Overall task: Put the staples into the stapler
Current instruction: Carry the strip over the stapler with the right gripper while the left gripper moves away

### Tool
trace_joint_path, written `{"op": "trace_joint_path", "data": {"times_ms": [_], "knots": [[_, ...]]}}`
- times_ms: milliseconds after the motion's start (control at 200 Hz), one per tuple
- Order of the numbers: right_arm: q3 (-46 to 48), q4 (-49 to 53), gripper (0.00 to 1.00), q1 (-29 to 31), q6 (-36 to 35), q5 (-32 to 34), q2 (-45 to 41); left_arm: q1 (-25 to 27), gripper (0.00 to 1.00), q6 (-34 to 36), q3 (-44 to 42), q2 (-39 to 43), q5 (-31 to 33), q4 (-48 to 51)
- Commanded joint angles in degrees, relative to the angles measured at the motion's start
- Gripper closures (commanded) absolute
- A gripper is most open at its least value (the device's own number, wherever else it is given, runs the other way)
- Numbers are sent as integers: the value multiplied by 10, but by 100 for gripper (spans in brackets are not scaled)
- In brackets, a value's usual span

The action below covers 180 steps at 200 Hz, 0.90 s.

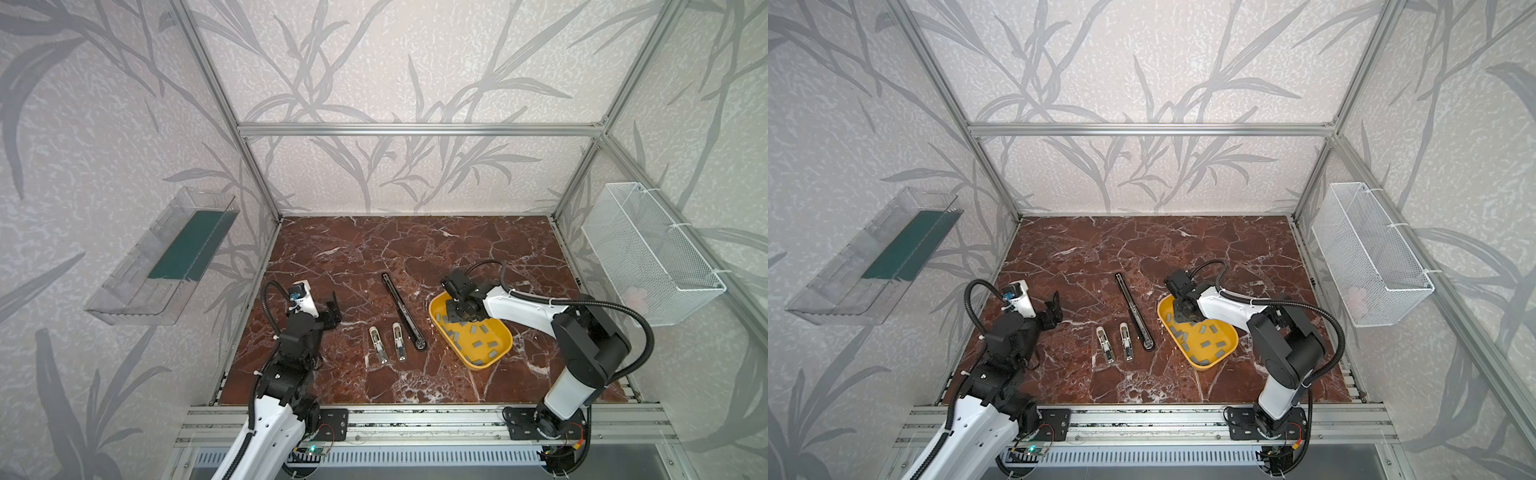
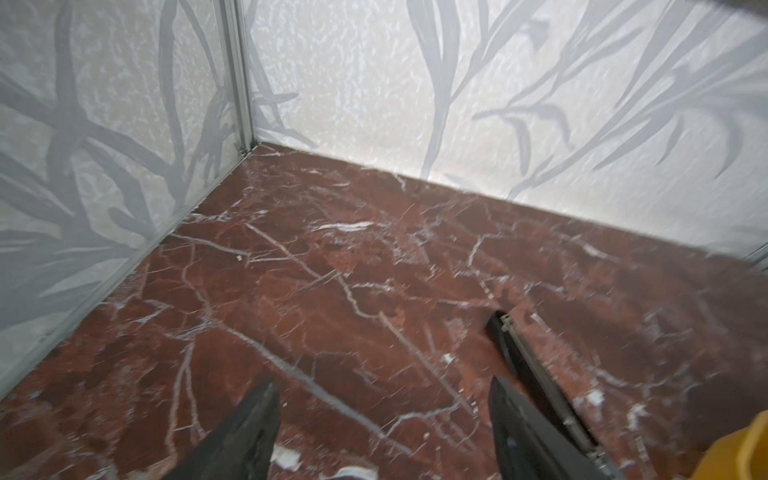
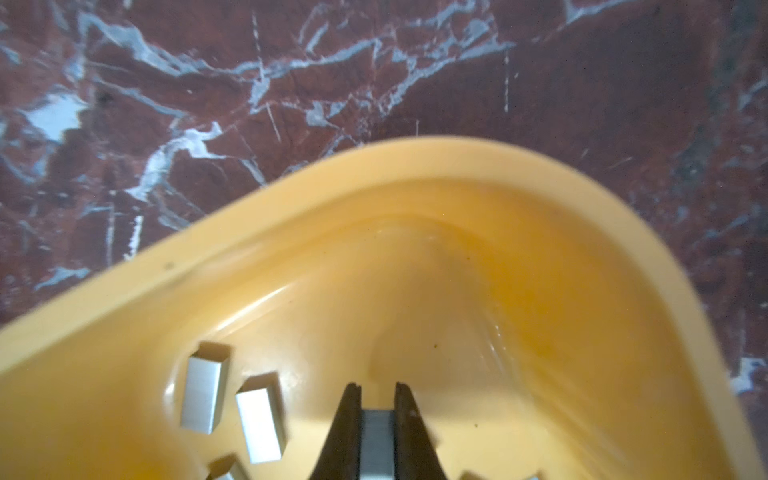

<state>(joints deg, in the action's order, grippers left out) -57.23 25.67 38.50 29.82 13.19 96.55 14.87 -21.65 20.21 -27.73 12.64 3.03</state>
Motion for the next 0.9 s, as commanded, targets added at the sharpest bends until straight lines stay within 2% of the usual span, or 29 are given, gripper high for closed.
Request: {"op": "trace_joint_path", "data": {"times_ms": [0, 100, 250, 335, 390, 450, 495, 520, 560, 650, 705, 790, 895], "knots": [[3, 23, 88, 8, -12, 39, -45, -1, 15, -125, 71, -11, -40, 34], [13, 23, 88, 22, -17, 63, -82, -1, 9, -119, 162, -45, -71, 86], [23, 28, 88, 61, -29, 96, -155, -1, 6, -34, 282, -146, -113, 122], [31, 11, 88, 97, -40, 102, -196, 0, 2, 23, 333, -222, -128, 102], [32, -2, 88, 120, -43, 87, -216, 27, 0, 16, 402, -300, -78, 158], [35, -24, 88, 156, -52, 90, -227, 14, 1, -9, 486, -404, -174, 195], [39, -50, 88, 184, -63, 101, -222, 4, 11, -7, 543, -481, -245, 203], [38, -61, 88, 194, -68, 98, -214, 2, 16, -1, 570, -514, -259, 210], [28, -66, 88, 198, -69, 72, -193, 1, 17, 14, 606, -551, -250, 229], [-2, -58, 89, 217, -67, 49, -145, -5, 15, -7, 554, -559, -153, 129], [-28, -39, 89, 222, -66, 47, -119, -33, 13, -25, 506, -546, -151, 65], [-42, -47, 89, 228, -69, 52, -90, -94, 13, -78, 455, -525, -198, 3], [-45, -69, 89, 231, -66, 39, -61, -153, 16, -150, 384, -508, -321, -130]]}}
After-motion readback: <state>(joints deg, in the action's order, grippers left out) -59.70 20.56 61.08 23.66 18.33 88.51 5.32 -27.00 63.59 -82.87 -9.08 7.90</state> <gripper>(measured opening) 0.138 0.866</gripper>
